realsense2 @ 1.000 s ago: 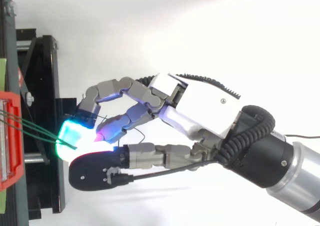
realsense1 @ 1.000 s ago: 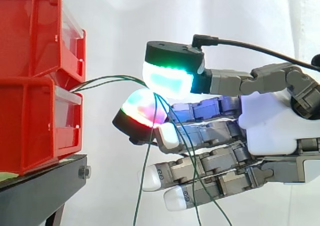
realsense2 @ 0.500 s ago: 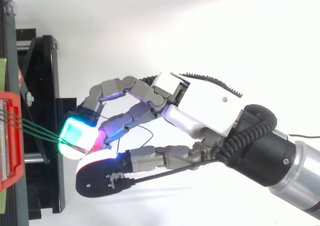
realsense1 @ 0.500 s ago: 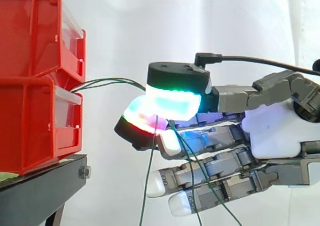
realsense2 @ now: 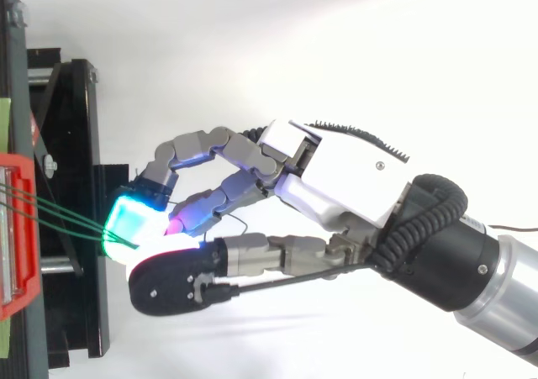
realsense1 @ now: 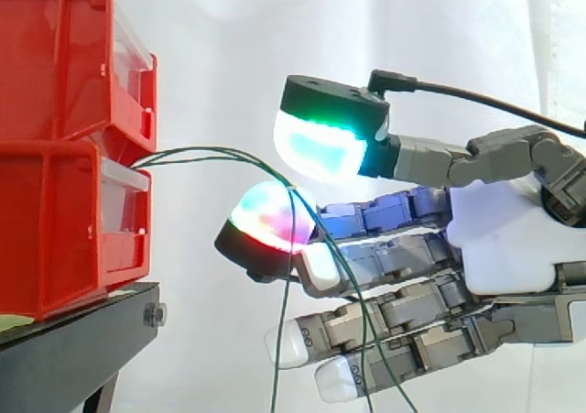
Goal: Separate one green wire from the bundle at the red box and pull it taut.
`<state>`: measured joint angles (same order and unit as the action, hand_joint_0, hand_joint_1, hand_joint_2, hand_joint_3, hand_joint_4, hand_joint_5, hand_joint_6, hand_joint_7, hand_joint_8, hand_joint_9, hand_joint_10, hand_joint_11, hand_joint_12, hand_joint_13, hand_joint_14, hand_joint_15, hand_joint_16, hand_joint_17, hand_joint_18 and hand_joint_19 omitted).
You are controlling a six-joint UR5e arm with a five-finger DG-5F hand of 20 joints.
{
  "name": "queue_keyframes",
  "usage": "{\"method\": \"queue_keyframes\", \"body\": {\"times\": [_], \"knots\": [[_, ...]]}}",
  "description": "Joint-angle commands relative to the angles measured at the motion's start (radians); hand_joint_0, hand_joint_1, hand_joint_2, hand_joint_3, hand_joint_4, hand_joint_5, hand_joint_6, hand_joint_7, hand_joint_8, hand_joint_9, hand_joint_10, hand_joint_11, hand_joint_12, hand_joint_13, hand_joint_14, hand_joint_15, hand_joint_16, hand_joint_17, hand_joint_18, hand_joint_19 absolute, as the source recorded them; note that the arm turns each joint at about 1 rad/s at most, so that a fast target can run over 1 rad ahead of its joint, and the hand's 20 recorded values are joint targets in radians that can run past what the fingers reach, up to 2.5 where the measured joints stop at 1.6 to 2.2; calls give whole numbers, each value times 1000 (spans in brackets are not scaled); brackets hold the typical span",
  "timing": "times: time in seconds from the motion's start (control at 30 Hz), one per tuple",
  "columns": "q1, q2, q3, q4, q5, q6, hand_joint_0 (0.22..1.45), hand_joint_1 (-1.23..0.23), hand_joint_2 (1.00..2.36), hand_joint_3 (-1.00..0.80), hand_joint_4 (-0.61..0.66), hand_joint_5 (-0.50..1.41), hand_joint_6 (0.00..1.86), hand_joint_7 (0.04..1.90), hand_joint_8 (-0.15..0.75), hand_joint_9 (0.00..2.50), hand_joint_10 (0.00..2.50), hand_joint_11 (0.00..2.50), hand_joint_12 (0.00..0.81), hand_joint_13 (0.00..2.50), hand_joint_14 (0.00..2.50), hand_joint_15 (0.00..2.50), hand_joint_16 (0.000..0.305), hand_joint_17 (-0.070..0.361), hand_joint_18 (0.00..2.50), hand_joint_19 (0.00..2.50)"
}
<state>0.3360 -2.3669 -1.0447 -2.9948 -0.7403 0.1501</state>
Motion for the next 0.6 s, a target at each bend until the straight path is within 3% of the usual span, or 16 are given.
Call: {"method": "queue_keyframes", "body": {"times": [0.0,0.3,0.57], "knots": [[0,0,0,-4,-1,3,585,-607,1000,-500,73,-185,859,964,266,1118,21,825,365,817,13,366,46,104,773,351],[0,2,0,-13,-1,12,642,-794,1016,-246,-50,-205,910,1010,260,1062,21,828,370,820,14,381,47,105,777,353],[0,0,0,-18,-1,16,716,-877,1016,-286,-60,-215,908,976,246,1029,21,823,363,810,14,370,46,104,778,328]]}}
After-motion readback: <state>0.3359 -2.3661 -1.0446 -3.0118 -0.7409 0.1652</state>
